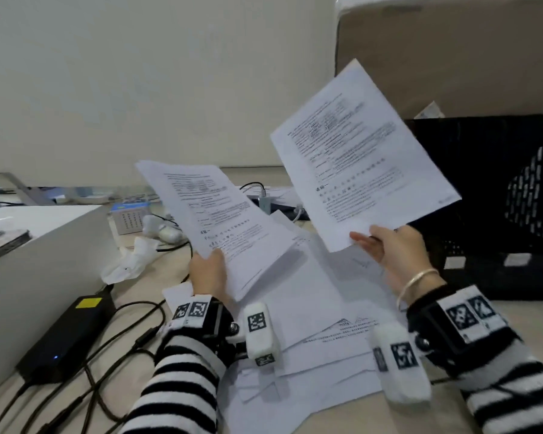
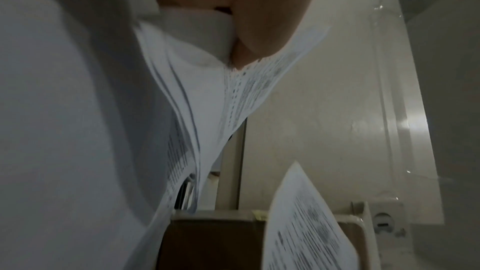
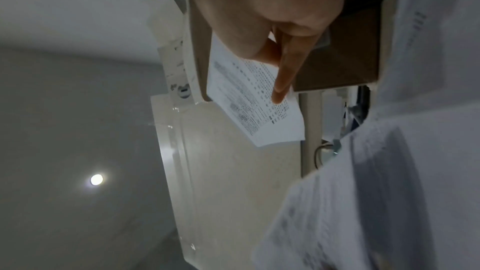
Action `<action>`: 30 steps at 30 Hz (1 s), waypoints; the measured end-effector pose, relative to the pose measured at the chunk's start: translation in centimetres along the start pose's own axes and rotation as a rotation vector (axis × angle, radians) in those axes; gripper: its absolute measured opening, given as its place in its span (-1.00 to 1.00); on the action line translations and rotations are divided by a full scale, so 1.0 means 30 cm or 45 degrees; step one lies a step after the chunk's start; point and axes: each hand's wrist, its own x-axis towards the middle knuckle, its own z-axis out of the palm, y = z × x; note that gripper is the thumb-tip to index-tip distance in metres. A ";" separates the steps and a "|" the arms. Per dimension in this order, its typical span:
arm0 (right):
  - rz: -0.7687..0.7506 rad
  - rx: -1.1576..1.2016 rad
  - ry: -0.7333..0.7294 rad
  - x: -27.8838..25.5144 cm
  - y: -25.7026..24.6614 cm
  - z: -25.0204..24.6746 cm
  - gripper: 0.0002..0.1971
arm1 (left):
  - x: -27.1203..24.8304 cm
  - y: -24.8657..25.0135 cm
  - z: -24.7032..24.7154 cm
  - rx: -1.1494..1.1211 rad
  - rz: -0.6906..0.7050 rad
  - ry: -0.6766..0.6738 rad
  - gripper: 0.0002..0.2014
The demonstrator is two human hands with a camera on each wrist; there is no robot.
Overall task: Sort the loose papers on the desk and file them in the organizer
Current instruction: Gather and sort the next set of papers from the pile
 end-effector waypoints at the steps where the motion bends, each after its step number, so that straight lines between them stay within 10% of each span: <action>1: 0.043 0.019 -0.047 -0.019 0.007 0.014 -0.75 | -0.001 0.004 0.012 0.028 -0.012 -0.094 -0.74; 10: 0.351 0.010 -0.243 -0.098 0.117 0.005 -0.97 | -0.152 -0.002 0.093 -0.128 -0.132 -0.615 -0.63; 14: 0.423 -0.275 -0.347 -0.103 0.142 0.004 -0.76 | -0.166 -0.002 0.095 -0.088 -0.089 -0.670 -0.69; 17: 0.337 -0.475 -0.175 -0.080 0.139 -0.034 -0.86 | -0.159 -0.013 0.080 -0.041 -0.096 -0.631 -0.69; 21: 0.056 -0.563 0.113 -0.012 0.130 -0.099 -0.46 | -0.144 0.002 0.063 -0.077 -0.124 -0.634 -0.65; 30: -0.054 -0.692 -0.206 -0.013 0.115 -0.114 -0.64 | -0.162 0.021 0.052 0.042 -0.187 -0.784 -0.73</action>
